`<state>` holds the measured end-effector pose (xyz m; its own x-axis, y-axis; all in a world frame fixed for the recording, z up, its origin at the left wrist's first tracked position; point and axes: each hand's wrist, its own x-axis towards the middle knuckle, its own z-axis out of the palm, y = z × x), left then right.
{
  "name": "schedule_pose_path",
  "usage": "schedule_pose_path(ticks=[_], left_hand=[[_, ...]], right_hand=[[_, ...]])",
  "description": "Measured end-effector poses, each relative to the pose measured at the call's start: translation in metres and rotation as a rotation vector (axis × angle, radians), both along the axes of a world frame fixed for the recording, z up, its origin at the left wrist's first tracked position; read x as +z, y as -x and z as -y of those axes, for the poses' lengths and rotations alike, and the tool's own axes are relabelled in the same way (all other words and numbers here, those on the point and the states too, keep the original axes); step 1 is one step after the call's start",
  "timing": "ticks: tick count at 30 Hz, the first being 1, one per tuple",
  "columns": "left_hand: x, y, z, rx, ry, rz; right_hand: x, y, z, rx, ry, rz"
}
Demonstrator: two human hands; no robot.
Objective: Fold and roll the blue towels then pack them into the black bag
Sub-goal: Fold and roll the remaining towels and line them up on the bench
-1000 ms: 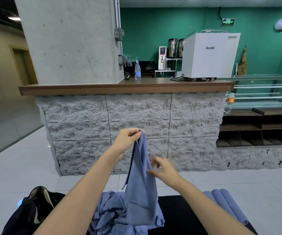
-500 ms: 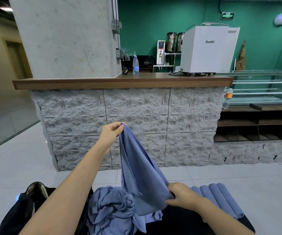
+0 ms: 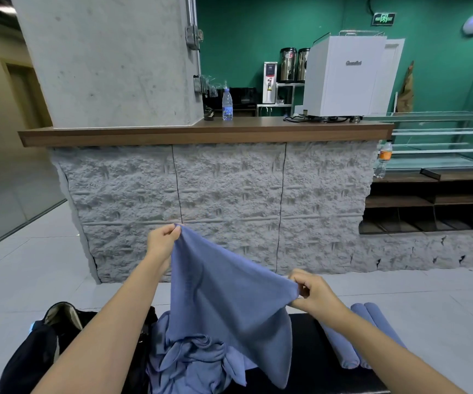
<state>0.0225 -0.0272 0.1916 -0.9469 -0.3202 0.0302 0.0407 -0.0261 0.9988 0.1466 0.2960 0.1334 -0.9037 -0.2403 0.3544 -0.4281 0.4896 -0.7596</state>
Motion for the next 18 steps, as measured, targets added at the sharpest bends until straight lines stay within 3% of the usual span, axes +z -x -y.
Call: schedule_pose_path(ticks=[6,11,14,18], left_hand=[[-0.017,0.002,0.009,-0.018,0.04,0.06],[-0.017,-0.003,0.002,-0.004,0.017,0.05],[-0.022,-0.004,0.0,-0.012,0.018,0.069],[-0.032,0.001,0.006,-0.011,0.017,0.093]], right_hand=[[0.016,-0.005,-0.017,0.076,-0.168,0.069],[0.012,0.005,-0.03,-0.025,-0.471,0.026],[0.01,0.01,-0.03,-0.096,-0.532,-0.095],[0.014,0.008,-0.021,-0.014,-0.584,-0.342]])
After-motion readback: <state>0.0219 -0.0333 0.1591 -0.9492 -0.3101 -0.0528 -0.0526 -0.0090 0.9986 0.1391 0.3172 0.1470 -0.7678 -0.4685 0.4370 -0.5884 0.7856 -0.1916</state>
